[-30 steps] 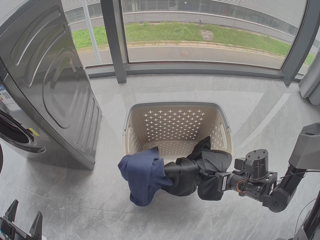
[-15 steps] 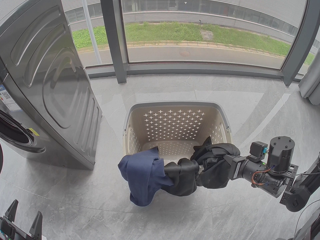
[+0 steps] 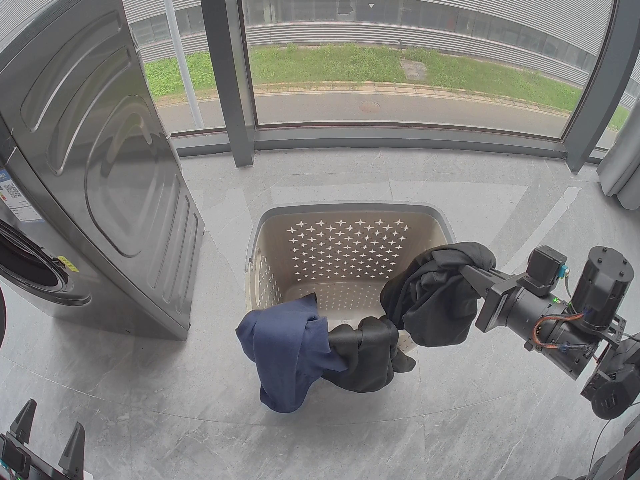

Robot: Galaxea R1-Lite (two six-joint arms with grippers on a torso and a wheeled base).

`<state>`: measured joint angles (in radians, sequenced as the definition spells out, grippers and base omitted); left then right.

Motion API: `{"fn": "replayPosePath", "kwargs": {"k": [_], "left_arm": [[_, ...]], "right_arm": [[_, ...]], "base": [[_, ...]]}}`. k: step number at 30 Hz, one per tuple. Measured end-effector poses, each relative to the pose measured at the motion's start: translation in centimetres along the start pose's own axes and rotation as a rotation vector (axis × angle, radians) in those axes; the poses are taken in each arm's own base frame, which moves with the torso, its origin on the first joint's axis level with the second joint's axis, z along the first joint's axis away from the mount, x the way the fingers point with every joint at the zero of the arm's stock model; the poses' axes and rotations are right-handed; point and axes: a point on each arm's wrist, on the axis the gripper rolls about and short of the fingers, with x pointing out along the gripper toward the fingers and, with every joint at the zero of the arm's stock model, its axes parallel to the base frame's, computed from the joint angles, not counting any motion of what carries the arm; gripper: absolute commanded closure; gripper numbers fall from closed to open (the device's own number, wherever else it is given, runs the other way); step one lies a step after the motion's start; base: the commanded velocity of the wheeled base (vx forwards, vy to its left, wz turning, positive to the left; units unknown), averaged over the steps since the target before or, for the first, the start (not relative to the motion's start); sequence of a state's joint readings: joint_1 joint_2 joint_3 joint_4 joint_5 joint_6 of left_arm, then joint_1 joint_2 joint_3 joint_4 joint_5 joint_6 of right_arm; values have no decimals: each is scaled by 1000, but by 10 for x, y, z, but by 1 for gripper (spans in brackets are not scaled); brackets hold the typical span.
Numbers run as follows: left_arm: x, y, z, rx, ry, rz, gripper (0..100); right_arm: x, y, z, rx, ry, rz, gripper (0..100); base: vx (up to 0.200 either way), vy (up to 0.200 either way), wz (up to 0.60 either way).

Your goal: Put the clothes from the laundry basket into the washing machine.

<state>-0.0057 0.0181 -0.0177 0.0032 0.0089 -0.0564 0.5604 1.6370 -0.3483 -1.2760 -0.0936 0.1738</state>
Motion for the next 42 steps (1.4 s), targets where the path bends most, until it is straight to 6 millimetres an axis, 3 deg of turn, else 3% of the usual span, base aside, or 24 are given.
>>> {"fn": "replayPosePath", "kwargs": {"k": [6,14,24,42], "left_arm": [[0,0,0,0,0,0,0],[0,0,0,0,0,0,0],[0,0,0,0,0,8,0],[0,0,0,0,-1,8,0]], "right_arm": [[-13,10,13,-45,-55,53,100],[-27,13,31,-40,-132,78,100],[-30,13,34,-49,-145,78,100],[-29,15,43,-40,-187,44,100]], "base": [[0,0,0],[-200,0,0],[-20,0,0],[0,200,0]]}}
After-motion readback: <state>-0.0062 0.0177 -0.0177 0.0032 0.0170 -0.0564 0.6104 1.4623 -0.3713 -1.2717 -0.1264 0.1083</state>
